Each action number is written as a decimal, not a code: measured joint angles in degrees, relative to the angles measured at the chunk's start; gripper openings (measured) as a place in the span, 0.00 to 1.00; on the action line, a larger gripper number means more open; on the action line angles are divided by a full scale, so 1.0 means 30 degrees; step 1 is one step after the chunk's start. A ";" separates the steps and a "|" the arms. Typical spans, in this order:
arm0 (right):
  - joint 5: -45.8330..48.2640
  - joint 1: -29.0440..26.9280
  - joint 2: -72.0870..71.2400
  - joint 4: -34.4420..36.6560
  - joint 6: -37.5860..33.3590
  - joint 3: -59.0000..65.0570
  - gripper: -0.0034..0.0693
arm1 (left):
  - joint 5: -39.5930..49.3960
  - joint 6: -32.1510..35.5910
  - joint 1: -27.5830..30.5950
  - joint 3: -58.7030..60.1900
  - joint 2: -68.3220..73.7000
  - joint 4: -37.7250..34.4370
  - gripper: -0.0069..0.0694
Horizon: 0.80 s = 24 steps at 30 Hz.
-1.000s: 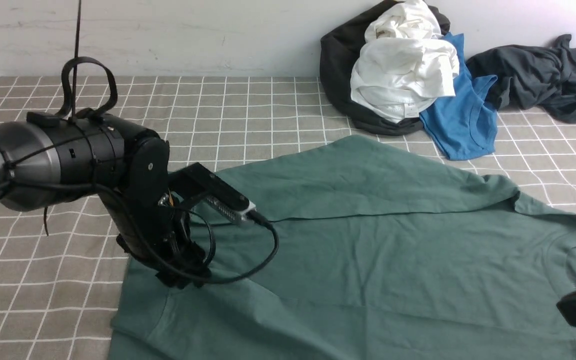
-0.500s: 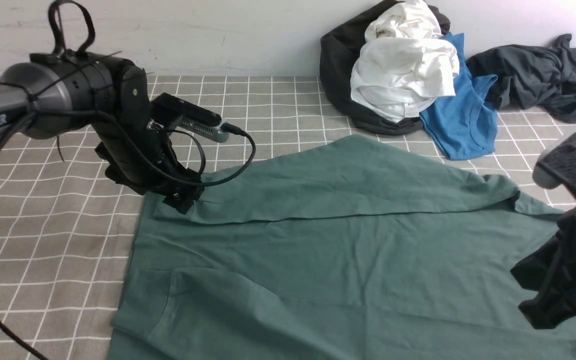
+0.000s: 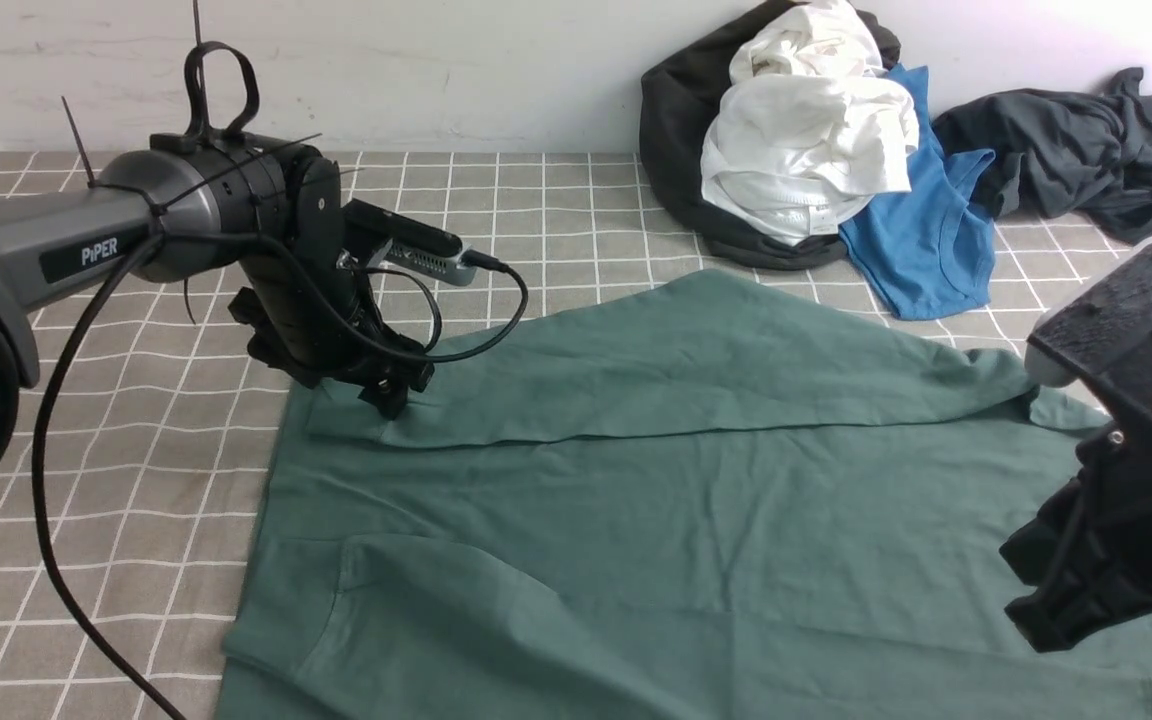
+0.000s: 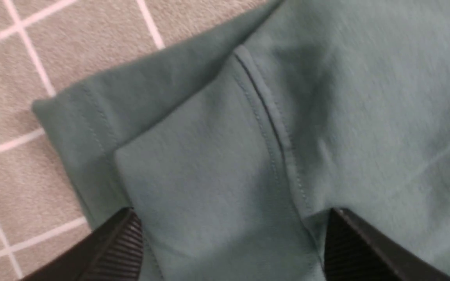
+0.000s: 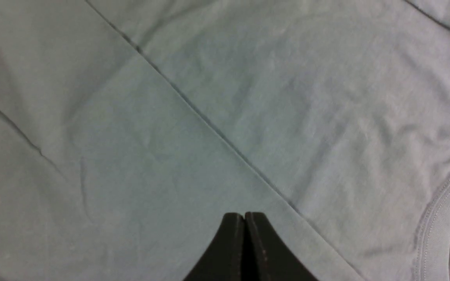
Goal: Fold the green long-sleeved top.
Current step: Use the left arm to clamp the cuff farthest from it
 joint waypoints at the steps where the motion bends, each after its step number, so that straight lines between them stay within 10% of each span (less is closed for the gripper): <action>1: -0.0045 0.0000 0.0000 0.0000 0.0018 0.0000 0.03 | 0.0020 -0.0142 0.0000 0.0000 0.0018 0.0052 0.84; 7: -0.0157 0.0000 0.0000 0.0000 0.0063 0.0000 0.03 | 0.0479 -0.0592 0.0000 -0.0131 0.0541 0.0011 0.75; 16: -0.0174 0.0000 0.0000 0.0000 0.0081 0.0000 0.03 | 0.0837 -0.0671 -0.0058 -0.0247 0.0491 -0.0380 0.17; 24: -0.0257 0.0000 0.0000 0.0000 -0.0082 0.0000 0.03 | 0.1996 -0.0689 -0.0058 -0.0066 -0.1224 -0.0724 0.12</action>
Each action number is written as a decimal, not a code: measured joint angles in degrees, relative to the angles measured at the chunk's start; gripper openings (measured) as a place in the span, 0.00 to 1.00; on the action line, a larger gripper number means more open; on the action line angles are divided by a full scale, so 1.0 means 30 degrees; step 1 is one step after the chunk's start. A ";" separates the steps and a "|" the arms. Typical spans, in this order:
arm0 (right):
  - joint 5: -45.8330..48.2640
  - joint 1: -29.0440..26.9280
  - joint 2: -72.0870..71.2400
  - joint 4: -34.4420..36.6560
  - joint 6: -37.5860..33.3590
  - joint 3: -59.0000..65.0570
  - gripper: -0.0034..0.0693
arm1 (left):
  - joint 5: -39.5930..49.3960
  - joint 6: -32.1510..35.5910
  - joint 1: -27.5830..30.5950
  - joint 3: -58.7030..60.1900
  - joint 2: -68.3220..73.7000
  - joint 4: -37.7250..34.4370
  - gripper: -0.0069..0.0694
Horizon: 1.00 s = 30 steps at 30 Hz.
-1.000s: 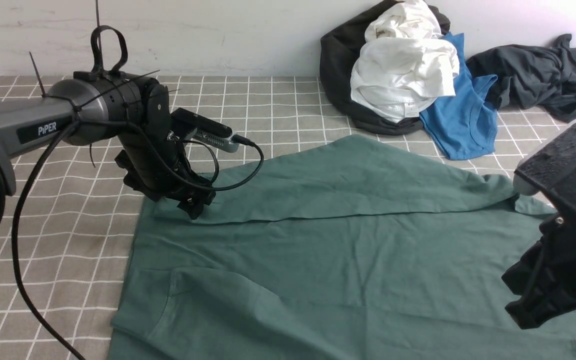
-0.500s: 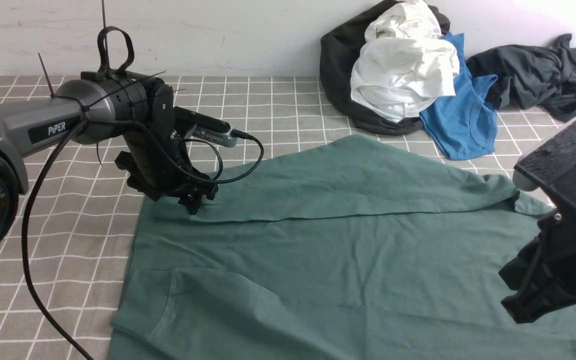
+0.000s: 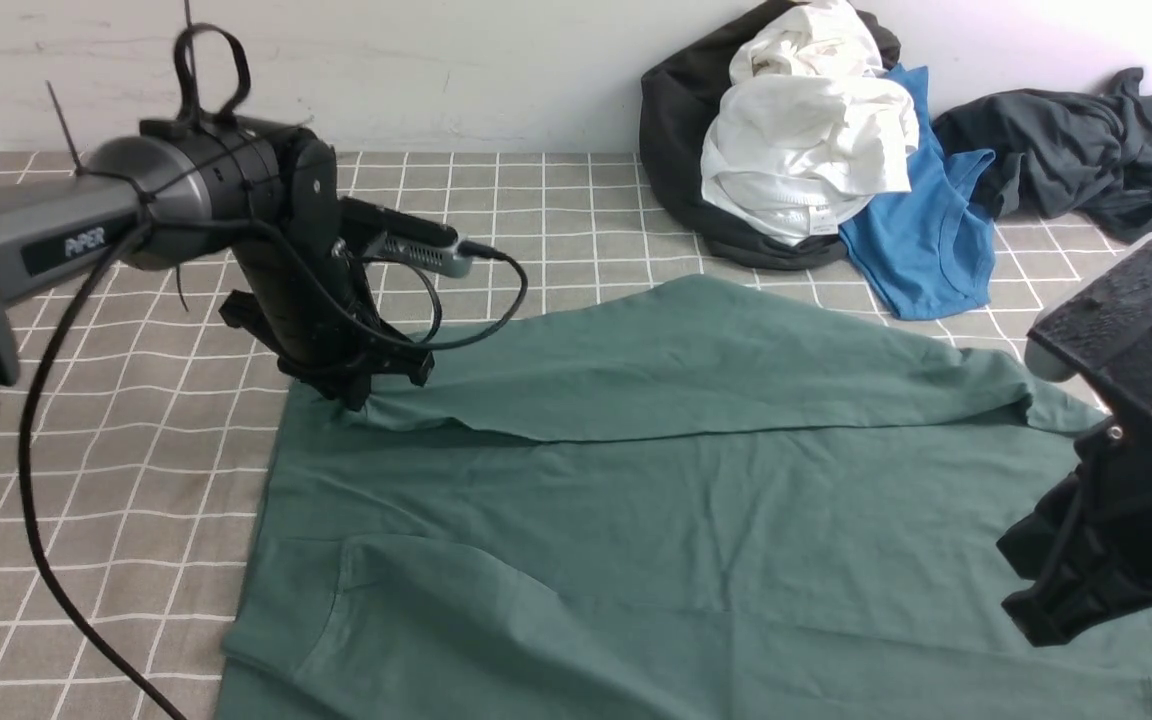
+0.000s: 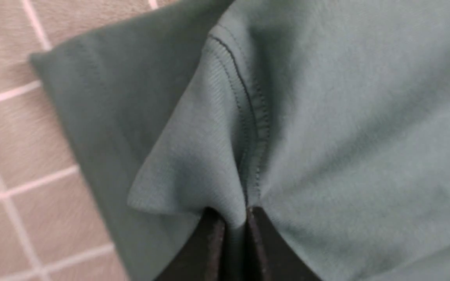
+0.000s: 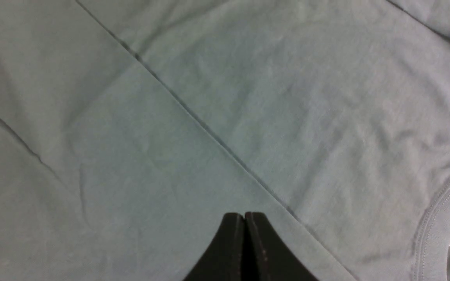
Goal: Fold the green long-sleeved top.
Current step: Use the left arm to clamp the cuff farthest from it, then use the left arm to drag and drop the cuff onto the cuff closest to the left arm
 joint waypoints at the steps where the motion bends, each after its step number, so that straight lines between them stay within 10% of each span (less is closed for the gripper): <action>1: 0.0000 0.0000 0.0000 0.0000 -0.0039 -0.0018 0.03 | 0.0254 0.0005 0.0000 0.0000 -0.0239 -0.0164 0.12; 12: 0.3089 0.0130 -0.0039 0.0297 -0.0135 -0.1325 0.03 | 0.1597 0.0184 0.0031 0.6601 -0.7514 -0.4209 0.12; 22: 0.4801 0.4343 -0.0039 0.0664 -0.1648 -0.1346 0.03 | -0.0749 0.1175 0.0031 1.5336 -1.1213 -0.4383 0.17; 30: 0.4245 0.6276 -0.0076 0.1970 -0.4365 0.1419 0.21 | -0.0249 0.2869 0.0031 1.6027 -1.1668 -0.4614 0.63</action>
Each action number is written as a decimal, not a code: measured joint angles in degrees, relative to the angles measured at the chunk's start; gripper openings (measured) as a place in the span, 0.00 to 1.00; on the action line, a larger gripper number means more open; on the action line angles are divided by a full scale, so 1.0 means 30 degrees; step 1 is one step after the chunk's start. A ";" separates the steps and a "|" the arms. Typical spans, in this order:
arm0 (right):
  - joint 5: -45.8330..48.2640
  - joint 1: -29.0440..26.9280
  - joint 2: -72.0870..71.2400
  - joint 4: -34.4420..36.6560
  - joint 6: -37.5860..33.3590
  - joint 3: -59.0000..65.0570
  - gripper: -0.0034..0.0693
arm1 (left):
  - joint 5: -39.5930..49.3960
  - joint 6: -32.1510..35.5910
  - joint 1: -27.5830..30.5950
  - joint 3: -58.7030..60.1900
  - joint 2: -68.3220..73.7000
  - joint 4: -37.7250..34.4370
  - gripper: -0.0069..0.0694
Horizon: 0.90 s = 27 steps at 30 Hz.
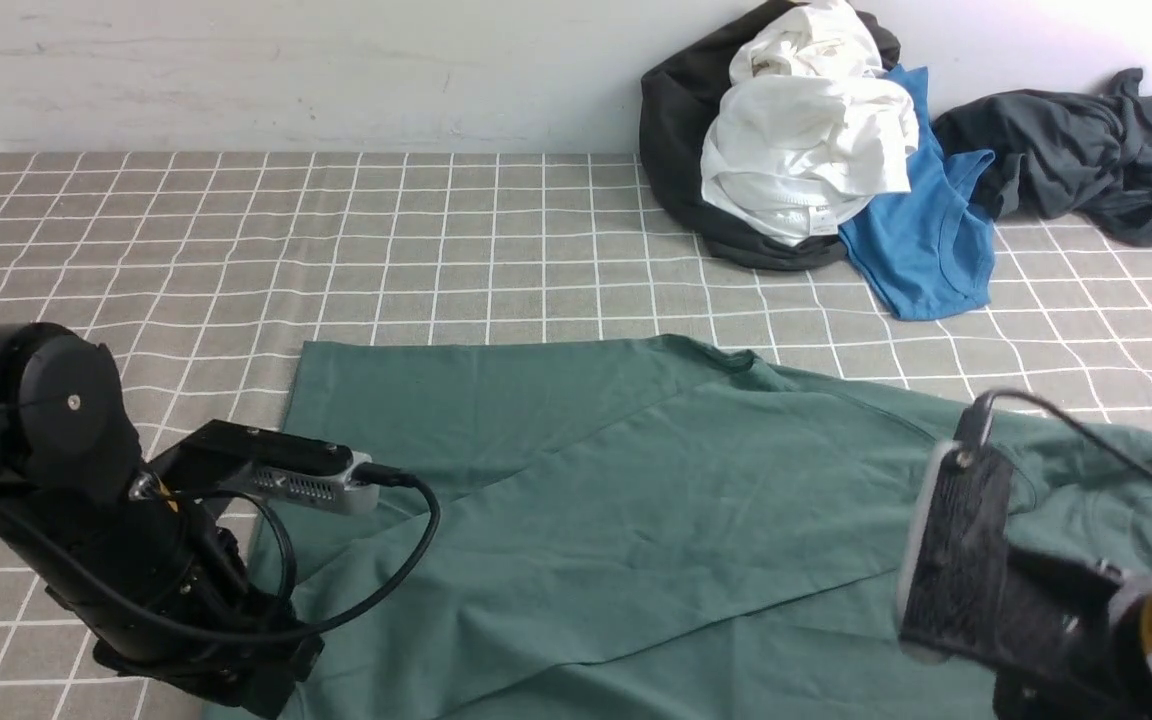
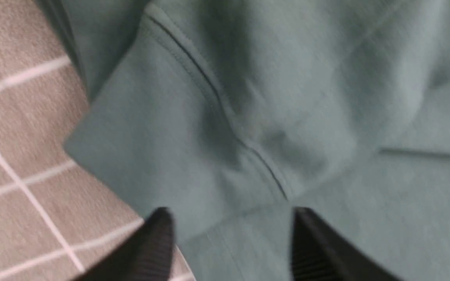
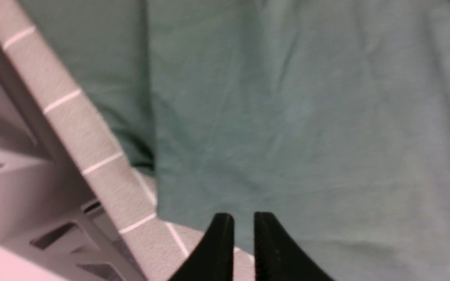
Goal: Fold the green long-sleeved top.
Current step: Use the left arm to drag and drop the cuff onto the cuff closest to the left arm, then use both arms simultaneously to clamp the lower edge of the clothing fabric
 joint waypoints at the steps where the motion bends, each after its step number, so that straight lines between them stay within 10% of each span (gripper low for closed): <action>1: -0.0325 0.0111 0.0000 0.0422 -0.0688 0.0601 0.26 | 0.0207 0.0139 -0.0073 0.0000 -0.0201 -0.0032 0.67; 10: -0.5089 0.1947 -0.0057 0.1296 -0.4651 0.5593 0.65 | 0.1186 0.1666 -0.4702 0.1129 -0.3389 0.0835 0.81; 27: -0.9422 0.2478 0.0037 -0.1087 -0.4790 0.7947 0.56 | 0.0185 0.3187 -1.1215 0.5788 -0.3645 0.2526 0.81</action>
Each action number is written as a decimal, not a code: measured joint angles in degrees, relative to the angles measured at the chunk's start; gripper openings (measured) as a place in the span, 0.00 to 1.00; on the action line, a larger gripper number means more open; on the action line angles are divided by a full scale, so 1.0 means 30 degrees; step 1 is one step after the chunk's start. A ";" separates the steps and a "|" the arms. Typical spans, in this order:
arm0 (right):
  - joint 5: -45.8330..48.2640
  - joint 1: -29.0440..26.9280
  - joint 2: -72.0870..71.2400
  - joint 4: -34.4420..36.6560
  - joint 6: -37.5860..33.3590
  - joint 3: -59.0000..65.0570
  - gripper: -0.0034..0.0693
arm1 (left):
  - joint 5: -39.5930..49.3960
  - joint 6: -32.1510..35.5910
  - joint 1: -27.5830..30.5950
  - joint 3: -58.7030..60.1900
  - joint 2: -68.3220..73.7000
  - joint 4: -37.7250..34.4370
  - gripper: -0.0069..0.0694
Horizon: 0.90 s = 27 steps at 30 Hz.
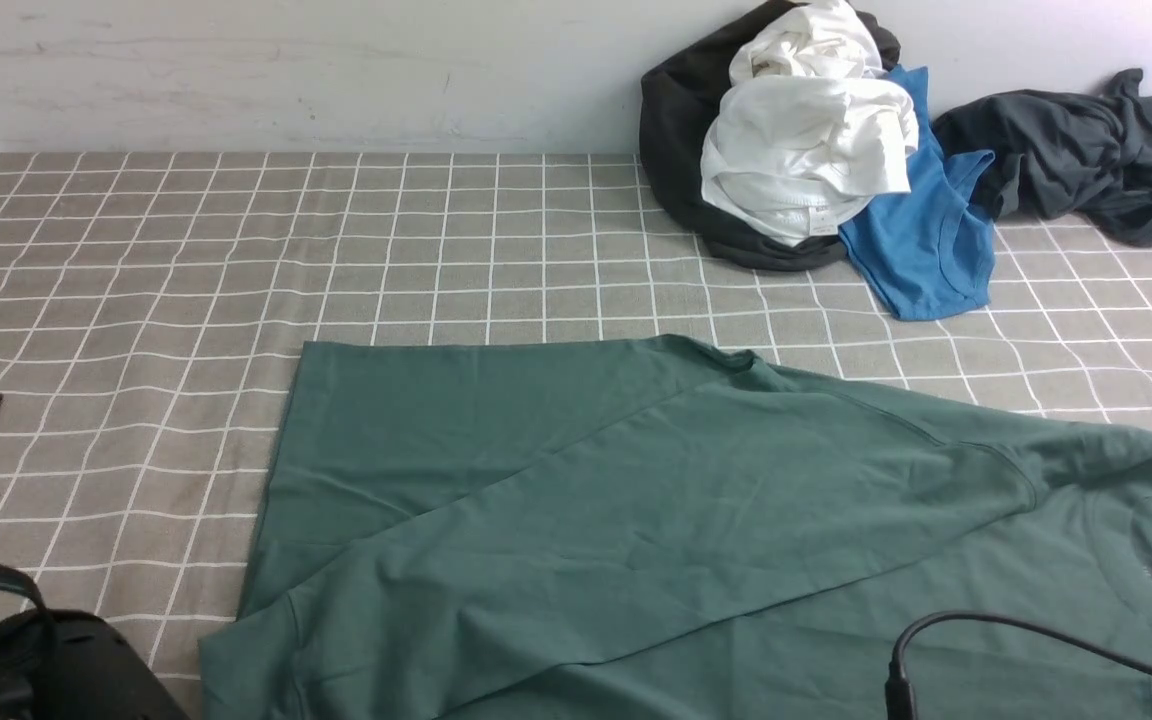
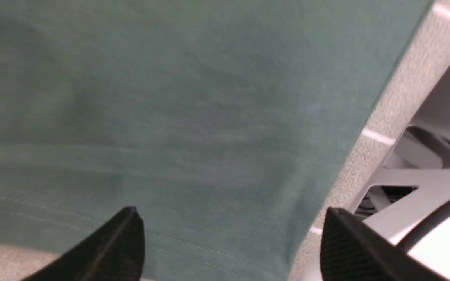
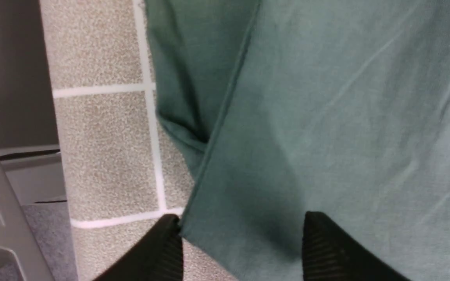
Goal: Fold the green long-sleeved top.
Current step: Use both arms simultaneously to clamp the lower edge of the clothing fabric
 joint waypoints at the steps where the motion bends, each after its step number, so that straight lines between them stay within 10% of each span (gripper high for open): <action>1: -0.0041 0.0000 0.0127 -0.0022 0.0000 0.0000 0.54 | -0.0017 0.0097 -0.0271 0.0140 -0.0024 0.0000 0.81; 12: 0.0690 0.0000 0.0718 -0.1457 0.1699 -0.1454 0.08 | -0.0522 0.0822 -0.1762 0.0488 -0.0024 0.0138 0.81; 27: 0.4848 -0.2473 0.0790 -0.2462 0.3871 -0.5757 0.06 | -0.2073 0.0842 -0.1762 0.0488 0.1178 0.0874 0.81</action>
